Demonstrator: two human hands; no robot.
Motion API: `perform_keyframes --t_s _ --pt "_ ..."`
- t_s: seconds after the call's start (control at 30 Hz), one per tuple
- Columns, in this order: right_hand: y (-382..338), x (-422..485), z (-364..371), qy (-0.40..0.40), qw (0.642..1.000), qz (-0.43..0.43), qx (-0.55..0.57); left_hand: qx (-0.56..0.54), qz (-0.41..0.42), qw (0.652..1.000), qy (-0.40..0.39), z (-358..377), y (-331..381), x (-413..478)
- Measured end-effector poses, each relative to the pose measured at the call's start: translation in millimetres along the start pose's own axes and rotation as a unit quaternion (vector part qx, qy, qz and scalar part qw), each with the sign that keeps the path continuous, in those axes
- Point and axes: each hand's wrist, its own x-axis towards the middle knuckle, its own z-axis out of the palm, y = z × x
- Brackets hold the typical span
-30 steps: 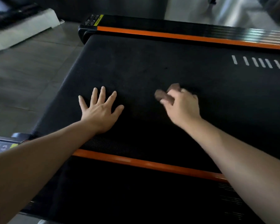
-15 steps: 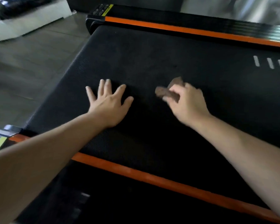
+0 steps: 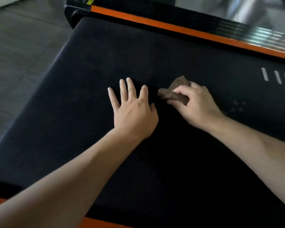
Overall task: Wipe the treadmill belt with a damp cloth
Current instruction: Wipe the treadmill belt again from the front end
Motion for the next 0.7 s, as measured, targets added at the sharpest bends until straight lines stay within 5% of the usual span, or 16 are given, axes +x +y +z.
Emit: perform_keyframes --t_s 0.23,0.47,0.7 --pt "45 132 0 0.098 0.987 0.12 -0.034 0.024 -0.021 0.999 0.022 11 18 10" --pt "49 109 2 0.059 0.997 -0.009 -0.047 0.061 0.005 0.996 0.068 30 24 12" --pt "68 193 5 0.17 0.969 0.168 -0.063 0.068 0.005 0.995 0.075 33 23 13"
